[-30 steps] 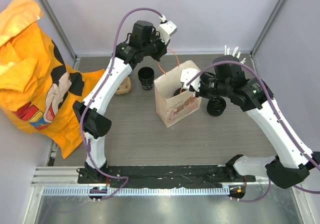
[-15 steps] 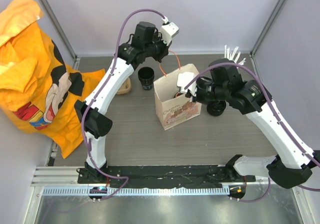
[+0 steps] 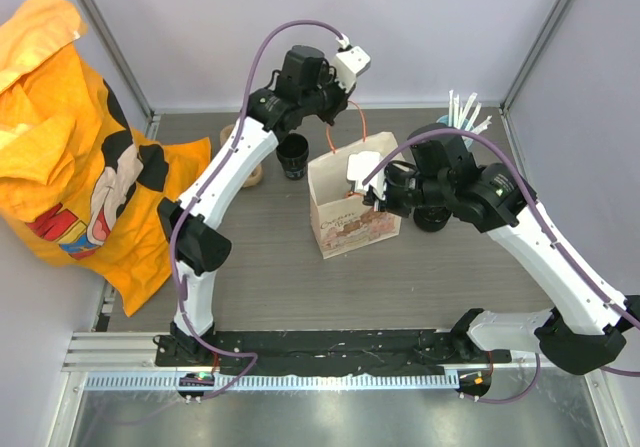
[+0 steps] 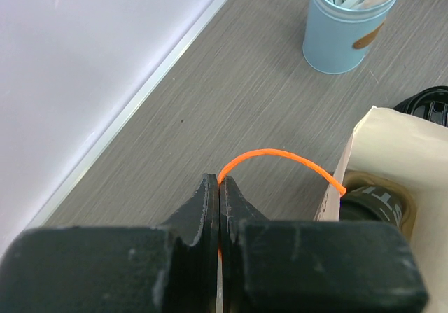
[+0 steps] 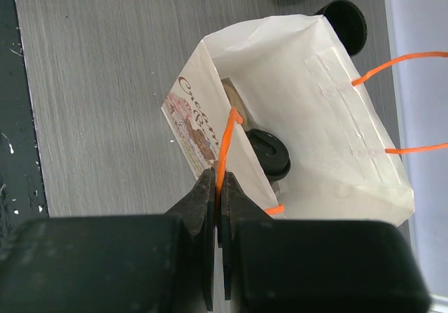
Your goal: Pack the takeout coffee
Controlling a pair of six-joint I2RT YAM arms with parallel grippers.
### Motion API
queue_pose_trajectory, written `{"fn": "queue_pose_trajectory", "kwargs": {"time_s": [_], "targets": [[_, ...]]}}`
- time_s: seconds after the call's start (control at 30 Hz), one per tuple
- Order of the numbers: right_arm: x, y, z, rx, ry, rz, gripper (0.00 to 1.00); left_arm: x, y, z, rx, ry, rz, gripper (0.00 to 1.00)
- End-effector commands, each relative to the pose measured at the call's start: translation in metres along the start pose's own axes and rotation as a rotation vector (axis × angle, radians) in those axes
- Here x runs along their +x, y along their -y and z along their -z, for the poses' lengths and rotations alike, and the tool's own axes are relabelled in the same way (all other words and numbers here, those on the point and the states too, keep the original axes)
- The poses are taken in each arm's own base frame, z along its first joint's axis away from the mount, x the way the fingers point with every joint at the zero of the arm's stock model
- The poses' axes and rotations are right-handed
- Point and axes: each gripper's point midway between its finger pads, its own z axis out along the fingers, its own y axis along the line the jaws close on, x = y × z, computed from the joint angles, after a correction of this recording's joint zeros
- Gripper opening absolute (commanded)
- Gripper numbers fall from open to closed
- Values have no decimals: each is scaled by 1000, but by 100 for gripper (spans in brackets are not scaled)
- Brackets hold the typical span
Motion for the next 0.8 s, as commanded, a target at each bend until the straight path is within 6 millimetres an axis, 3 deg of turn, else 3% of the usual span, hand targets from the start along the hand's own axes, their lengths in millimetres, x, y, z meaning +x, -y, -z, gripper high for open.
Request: {"fn": "queue_pose_trajectory", "kwargs": {"time_s": [0.0, 0.33, 0.77], "targets": [[-19, -3, 7, 4, 76, 4, 3, -31, -10, 1, -60, 95, -32, 0], [-27, -11, 10, -34, 114, -9, 2, -40, -10, -5, -91, 123, -43, 0], [-25, -19, 3, -66, 121, -22, 2, -54, 8, -10, -64, 163, -54, 0]]}}
